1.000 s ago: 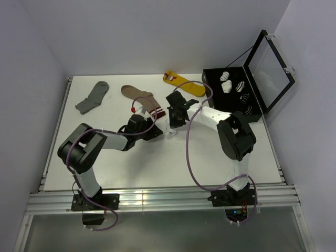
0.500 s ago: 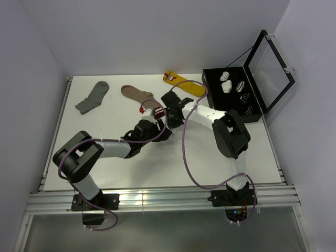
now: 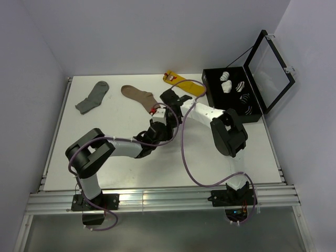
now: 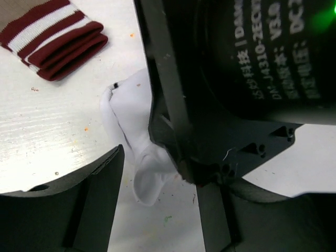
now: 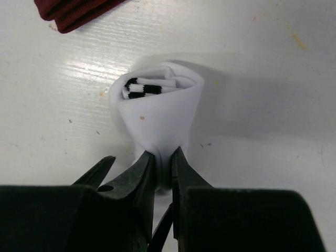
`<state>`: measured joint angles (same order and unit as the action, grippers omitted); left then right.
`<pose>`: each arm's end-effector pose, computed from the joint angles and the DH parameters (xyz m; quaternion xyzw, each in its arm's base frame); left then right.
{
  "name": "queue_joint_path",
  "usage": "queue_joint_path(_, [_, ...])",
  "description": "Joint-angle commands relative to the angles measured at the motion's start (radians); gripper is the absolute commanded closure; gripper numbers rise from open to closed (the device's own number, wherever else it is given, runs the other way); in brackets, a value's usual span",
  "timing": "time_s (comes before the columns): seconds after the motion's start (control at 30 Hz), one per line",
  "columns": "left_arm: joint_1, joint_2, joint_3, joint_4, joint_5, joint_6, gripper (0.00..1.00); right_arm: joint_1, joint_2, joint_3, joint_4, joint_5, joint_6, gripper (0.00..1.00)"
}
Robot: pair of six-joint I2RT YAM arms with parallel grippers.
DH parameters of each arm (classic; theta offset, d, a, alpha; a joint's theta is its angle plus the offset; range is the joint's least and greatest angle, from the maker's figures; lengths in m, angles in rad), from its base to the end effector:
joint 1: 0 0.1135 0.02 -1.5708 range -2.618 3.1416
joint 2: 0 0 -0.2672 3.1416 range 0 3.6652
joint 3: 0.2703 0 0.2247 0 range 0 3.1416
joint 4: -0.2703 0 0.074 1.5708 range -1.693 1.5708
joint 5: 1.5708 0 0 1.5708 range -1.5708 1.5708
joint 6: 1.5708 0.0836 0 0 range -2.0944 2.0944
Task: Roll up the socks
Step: Roll the sock at the center of the board.
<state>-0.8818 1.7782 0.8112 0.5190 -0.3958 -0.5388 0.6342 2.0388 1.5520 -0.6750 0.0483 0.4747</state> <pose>0.2687 -0.2756 0.1653 0.0385 0.8357 -0.2142 0.5043 0.3428 0.2472 0.1592 -0.0731 0.9762 0.0868 0.1851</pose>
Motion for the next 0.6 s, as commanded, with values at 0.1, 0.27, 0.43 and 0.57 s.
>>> queue_joint_path(0.1, [-0.04,0.047,0.059,-0.017,-0.095,0.048,0.41,0.009,0.035,0.04,-0.047,-0.041,0.012,1.0])
queue_joint_path(0.27, [-0.062,0.076,0.098,-0.074,-0.172,0.036,0.45,0.009,0.041,0.048,-0.054,-0.044,0.016,1.0])
queue_joint_path(0.43, [-0.062,0.104,0.092,-0.154,-0.209,-0.079,0.69,0.009,0.034,0.042,-0.046,-0.079,0.015,1.0])
queue_joint_path(0.57, [-0.059,0.101,0.054,-0.172,-0.178,-0.148,0.86,0.009,0.015,0.017,-0.014,-0.117,0.019,0.97])
